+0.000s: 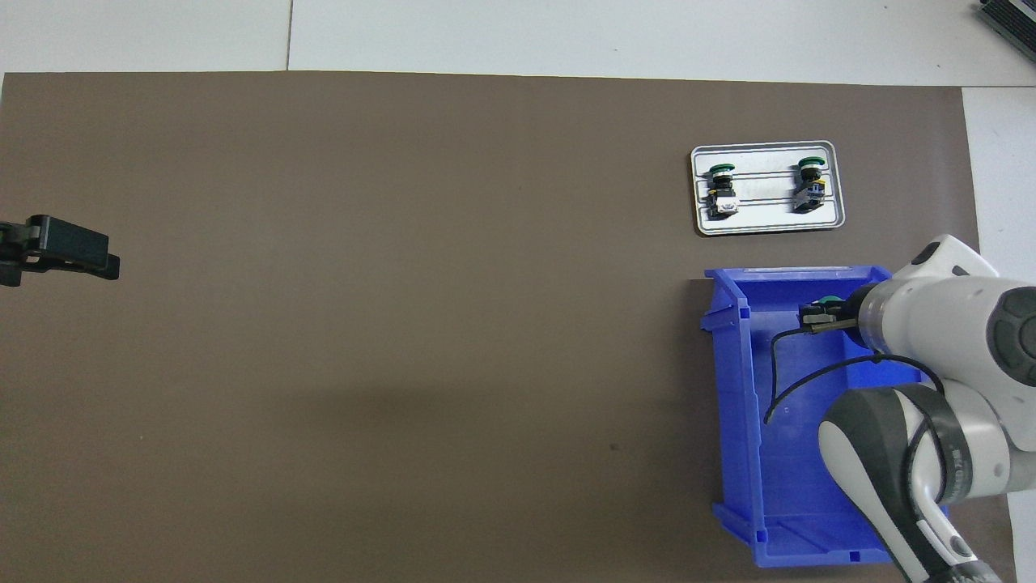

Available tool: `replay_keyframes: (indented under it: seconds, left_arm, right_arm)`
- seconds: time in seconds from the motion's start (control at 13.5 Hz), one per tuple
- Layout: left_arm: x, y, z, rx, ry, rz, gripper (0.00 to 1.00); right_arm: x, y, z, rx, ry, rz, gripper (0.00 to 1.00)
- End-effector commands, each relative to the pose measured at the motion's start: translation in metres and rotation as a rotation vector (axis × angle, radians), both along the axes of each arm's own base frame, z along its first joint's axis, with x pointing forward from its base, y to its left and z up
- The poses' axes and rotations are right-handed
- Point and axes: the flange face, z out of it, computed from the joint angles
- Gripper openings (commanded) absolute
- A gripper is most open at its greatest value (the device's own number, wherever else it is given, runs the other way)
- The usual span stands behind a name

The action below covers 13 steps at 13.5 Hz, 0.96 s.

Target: Place and press button with both arms

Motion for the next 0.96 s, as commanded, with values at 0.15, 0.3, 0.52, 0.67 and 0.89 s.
replay_keyframes:
  seconds: [0.15, 0.3, 0.52, 0.67, 0.89]
  left_arm:
    - [-0.006, 0.002, 0.000, 0.018, 0.006, 0.009, 1.00]
    - [-0.006, 0.002, 0.000, 0.018, 0.004, 0.009, 1.00]
    - [-0.006, 0.002, 0.000, 0.018, 0.006, 0.009, 1.00]
    - [-0.006, 0.002, 0.000, 0.018, 0.004, 0.009, 1.00]
    - [-0.006, 0.002, 0.000, 0.018, 0.004, 0.009, 1.00]
  right_arm:
    - [-0.028, -0.002, -0.039, 0.079, -0.013, -0.032, 0.00]
    - [-0.030, -0.002, -0.053, 0.080, -0.003, -0.032, 0.00]
    - [-0.027, -0.001, -0.052, 0.080, -0.001, -0.034, 1.00]
    - [-0.015, -0.002, -0.025, 0.082, -0.036, -0.051, 1.00]
    - [0.012, -0.006, 0.042, 0.075, -0.016, -0.098, 1.00]
